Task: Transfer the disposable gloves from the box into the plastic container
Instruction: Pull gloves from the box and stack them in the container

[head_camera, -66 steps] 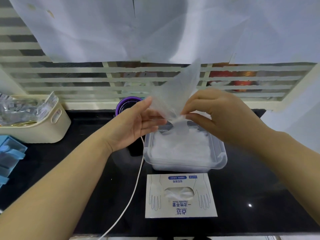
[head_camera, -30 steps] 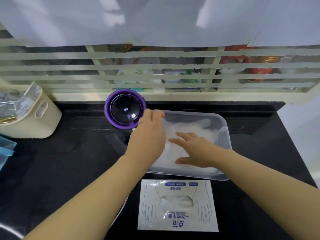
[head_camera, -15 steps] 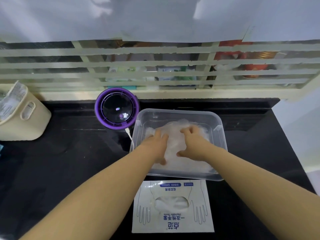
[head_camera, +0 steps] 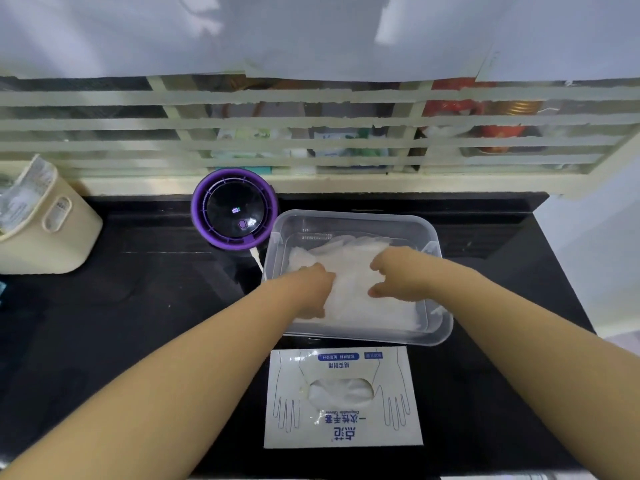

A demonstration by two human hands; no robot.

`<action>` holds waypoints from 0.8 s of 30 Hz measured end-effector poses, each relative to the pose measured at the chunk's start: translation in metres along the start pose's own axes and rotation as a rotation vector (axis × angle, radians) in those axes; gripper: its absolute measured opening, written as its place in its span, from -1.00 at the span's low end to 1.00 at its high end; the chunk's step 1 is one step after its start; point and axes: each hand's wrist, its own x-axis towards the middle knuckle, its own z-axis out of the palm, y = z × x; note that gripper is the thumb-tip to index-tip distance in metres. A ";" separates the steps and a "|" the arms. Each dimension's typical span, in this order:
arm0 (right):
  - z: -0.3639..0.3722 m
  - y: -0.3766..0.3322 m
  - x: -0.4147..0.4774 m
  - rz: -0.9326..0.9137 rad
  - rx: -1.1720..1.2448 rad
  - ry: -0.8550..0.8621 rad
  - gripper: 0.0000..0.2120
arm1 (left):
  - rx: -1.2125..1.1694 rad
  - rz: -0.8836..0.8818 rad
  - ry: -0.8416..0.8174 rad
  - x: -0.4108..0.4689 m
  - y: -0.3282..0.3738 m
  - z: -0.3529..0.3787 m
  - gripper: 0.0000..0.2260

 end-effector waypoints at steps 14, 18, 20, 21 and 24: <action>0.065 -0.038 -0.095 -0.376 -0.167 -0.145 -0.66 | -0.066 0.346 0.605 -0.124 0.003 0.025 -0.81; 0.100 -0.029 -0.083 -0.354 -0.378 -0.136 -0.52 | 0.084 0.344 0.414 -0.125 0.001 0.063 -0.75; 0.104 -0.027 -0.078 -0.359 -0.398 -0.099 -0.54 | 0.145 0.309 0.289 -0.117 -0.002 0.082 -0.64; 0.106 -0.027 -0.075 -0.367 -0.412 -0.080 -0.53 | 0.171 0.291 0.249 -0.113 -0.003 0.090 -0.57; 0.116 -0.025 -0.066 -0.399 -0.449 -0.007 -0.48 | 0.146 0.217 0.134 -0.106 -0.008 0.108 -0.40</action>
